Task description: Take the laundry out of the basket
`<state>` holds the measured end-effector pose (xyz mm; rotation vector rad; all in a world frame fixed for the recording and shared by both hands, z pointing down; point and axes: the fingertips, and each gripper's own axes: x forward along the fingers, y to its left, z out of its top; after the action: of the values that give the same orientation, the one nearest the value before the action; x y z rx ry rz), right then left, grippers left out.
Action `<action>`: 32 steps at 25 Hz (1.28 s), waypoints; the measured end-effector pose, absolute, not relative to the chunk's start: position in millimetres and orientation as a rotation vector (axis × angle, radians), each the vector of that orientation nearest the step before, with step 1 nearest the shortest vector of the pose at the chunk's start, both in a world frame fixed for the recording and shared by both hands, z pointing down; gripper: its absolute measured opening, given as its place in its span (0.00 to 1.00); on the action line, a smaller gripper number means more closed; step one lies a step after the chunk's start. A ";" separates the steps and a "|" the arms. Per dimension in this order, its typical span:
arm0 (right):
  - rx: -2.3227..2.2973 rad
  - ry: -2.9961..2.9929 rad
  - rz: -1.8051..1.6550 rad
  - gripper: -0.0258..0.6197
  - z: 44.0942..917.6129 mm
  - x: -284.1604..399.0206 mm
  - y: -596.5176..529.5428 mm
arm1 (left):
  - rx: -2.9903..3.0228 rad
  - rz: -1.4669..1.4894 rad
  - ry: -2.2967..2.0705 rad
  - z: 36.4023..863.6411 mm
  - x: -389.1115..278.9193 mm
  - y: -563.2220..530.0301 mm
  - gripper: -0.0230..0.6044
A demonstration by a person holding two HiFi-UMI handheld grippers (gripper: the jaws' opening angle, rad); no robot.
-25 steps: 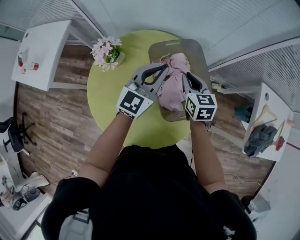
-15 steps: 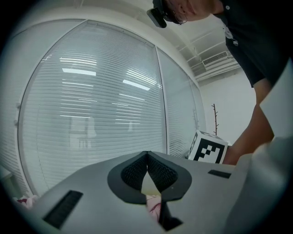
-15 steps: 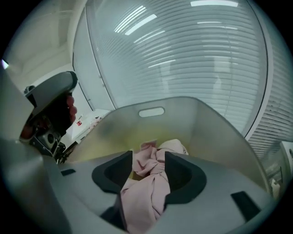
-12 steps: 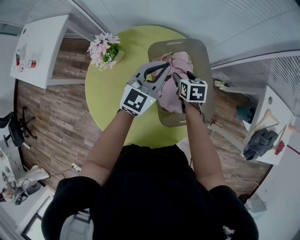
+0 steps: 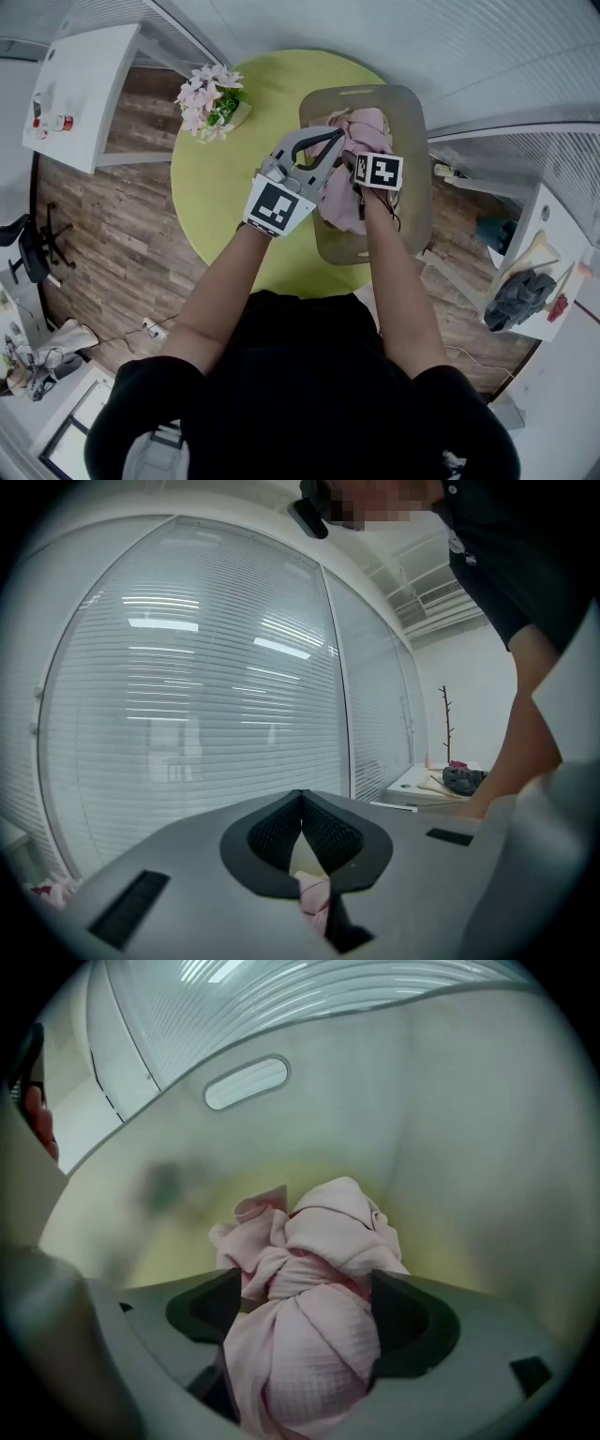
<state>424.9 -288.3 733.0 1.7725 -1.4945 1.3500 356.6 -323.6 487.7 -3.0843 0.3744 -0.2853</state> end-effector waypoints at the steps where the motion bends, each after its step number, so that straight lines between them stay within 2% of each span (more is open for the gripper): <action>1: 1.770 -1.484 1.356 0.68 737.7 425.1 -288.9 | -3.084 -0.288 0.381 488.6 357.4 -324.6 0.05; 18: 1.683 -1.432 1.319 0.75 795.6 431.5 -308.3 | -3.114 -0.307 0.513 502.1 359.2 -348.8 0.05; 32: 1.661 -1.555 1.252 0.72 766.6 427.6 -307.2 | -3.109 -0.300 0.612 491.5 325.0 -332.4 0.05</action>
<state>427.6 -307.2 766.6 1.6606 -1.5548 1.2520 325.0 -332.4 491.5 -3.1092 0.6118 -0.3001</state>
